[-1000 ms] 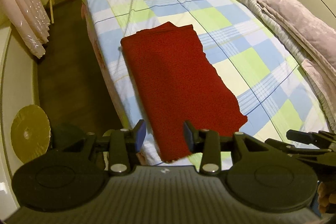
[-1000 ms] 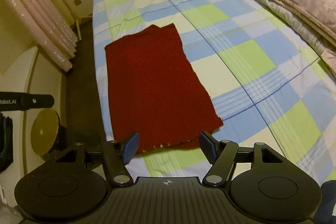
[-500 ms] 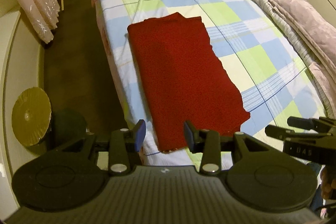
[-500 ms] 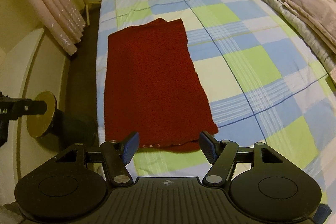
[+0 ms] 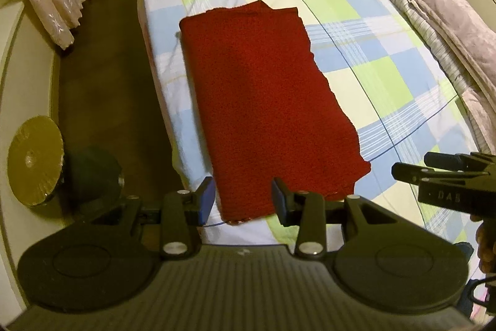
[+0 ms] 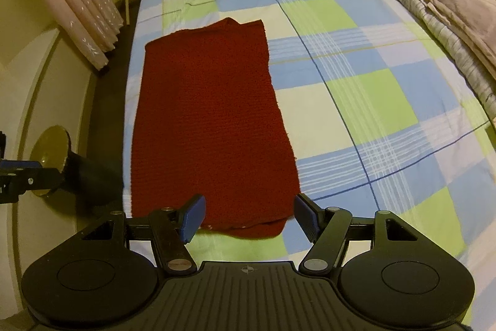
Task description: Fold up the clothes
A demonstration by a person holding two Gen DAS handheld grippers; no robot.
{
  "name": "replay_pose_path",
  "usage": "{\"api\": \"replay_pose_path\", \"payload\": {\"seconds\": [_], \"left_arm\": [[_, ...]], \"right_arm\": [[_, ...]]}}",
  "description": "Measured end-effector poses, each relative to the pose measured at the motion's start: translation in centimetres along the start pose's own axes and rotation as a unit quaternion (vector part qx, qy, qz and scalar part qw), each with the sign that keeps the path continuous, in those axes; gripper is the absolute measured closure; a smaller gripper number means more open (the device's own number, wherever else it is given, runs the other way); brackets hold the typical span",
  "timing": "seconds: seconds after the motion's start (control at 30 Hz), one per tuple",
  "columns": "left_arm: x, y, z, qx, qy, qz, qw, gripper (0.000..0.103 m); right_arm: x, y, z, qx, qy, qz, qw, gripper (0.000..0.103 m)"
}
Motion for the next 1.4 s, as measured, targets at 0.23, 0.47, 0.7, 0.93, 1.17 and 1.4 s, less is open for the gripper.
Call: {"api": "replay_pose_path", "payload": {"seconds": [0.23,0.47,0.7,0.93,1.17,1.4], "left_arm": [[-1.4,-3.6,-1.1,-0.056,0.041,0.031,0.9971,0.068],[-6.3,-10.7,-3.3,-0.139,0.118,0.022,0.983,0.068],[-7.5,-15.7,-5.7,-0.164,0.169,0.037,0.9712,0.068],[-7.7,-19.6,-7.1,-0.215,0.233,0.048,0.9473,0.068],[-9.3,-21.1,-8.0,-0.284,0.319,0.052,0.9027,0.069],[-7.7,-22.3,-8.7,-0.316,0.323,0.075,0.889,0.068]], "right_arm": [[0.5,-3.0,2.5,0.024,0.006,0.001,1.0,0.037],[-0.5,-7.6,7.1,0.109,-0.063,-0.019,0.992,0.036],[-0.4,-12.8,11.1,0.172,-0.146,-0.046,0.973,0.036],[0.1,-17.8,13.2,0.246,-0.205,-0.104,0.942,0.036],[0.9,-20.2,14.2,0.323,-0.254,-0.151,0.899,0.037],[2.8,-21.0,15.2,0.343,-0.272,-0.137,0.889,0.037]]}}
Point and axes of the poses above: each gripper's, at about its wrist camera, not at the fingertips, and y roughly against the way its jaws point, z to its right, x to its top, the point moved 10 cm from there along -y, roughly the way its jaws point, and after that the axes turned 11 degrees about -y, right-handed, at the moved point
